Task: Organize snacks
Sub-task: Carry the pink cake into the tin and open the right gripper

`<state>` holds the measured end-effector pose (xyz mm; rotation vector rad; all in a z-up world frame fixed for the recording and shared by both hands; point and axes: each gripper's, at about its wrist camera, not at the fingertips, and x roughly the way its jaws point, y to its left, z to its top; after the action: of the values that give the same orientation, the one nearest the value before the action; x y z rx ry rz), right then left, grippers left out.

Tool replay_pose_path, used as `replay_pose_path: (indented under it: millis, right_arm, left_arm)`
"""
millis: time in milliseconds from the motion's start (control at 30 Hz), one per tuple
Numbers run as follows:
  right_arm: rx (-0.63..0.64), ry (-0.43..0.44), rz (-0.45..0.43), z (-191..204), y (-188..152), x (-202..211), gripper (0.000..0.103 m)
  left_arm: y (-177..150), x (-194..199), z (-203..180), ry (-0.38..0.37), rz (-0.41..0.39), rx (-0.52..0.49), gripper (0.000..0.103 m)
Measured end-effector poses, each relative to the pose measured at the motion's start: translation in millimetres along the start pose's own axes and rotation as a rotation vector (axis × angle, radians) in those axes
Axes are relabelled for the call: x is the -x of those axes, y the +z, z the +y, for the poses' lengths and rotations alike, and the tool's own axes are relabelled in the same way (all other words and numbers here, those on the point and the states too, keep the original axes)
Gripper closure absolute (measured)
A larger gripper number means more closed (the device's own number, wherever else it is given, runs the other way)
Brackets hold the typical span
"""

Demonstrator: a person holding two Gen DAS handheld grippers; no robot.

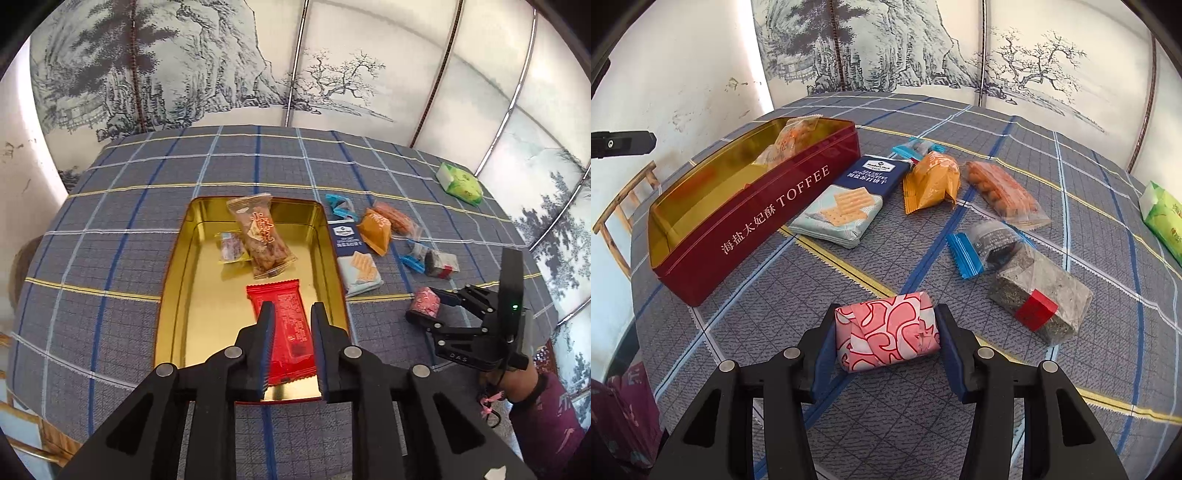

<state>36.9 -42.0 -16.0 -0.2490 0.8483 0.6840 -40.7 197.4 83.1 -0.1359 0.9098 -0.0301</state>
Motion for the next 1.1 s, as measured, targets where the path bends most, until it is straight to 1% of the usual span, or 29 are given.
replay_pose_path:
  millis: [67, 133, 200, 233, 367, 400, 433, 500, 600, 900, 1100]
  right_arm:
    - [-0.014, 0.008, -0.003, 1.0, -2.1, 1.8, 0.052]
    - [-0.027, 0.014, -0.005, 0.5, -4.0, 3.7, 0.052]
    - [-0.04, 0.019, -0.006, 0.9, -5.1, 5.1, 0.052]
    - [-0.048, 0.023, -0.007, 0.2, -6.1, 6.1, 0.052]
    - [-0.059, 0.024, -0.009, 2.3, -9.1, 8.6, 0.052]
    - [-0.061, 0.025, -0.01, 3.4, -9.8, 9.2, 0.052]
    - [-0.06, 0.023, -0.011, 3.4, -10.0, 9.3, 0.052]
    - [-0.06, 0.025, -0.01, 2.5, -9.8, 9.0, 0.052]
    - [-0.059, 0.025, -0.01, 2.3, -10.1, 8.8, 0.052]
    - [-0.085, 0.037, -0.013, 12.6, -14.0, 15.2, 0.052]
    - [-0.097, 0.052, -0.031, 18.7, -6.4, 22.9, 0.052]
  left_arm:
    - [-1.9, 0.7, -0.5, 0.041, -0.013, -0.011, 0.08]
    - [-3.7, 1.7, -1.7, 0.069, -0.028, -0.023, 0.069]
    - [-5.1, 3.0, -3.0, 0.103, -0.046, -0.039, 0.063]
    - [-5.7, 3.5, -3.7, 0.114, -0.053, -0.045, 0.058]
    - [-8.7, 5.6, -6.0, 0.154, -0.082, -0.069, 0.047]
    - [-9.4, 5.7, -7.2, 0.169, -0.087, -0.076, 0.042]
    - [-10.5, 5.9, -8.0, 0.183, -0.095, -0.083, 0.039]
    - [-12.4, 5.8, -9.5, 0.198, -0.108, -0.092, 0.038]
    - [-13.7, 3.3, -9.2, 0.21, -0.11, -0.095, 0.033]
    - [-18.6, 0.0, 0.1, 0.234, -0.117, -0.07, 0.028]
    - [-22.9, -2.1, 14.6, 0.254, -0.116, -0.033, 0.027]
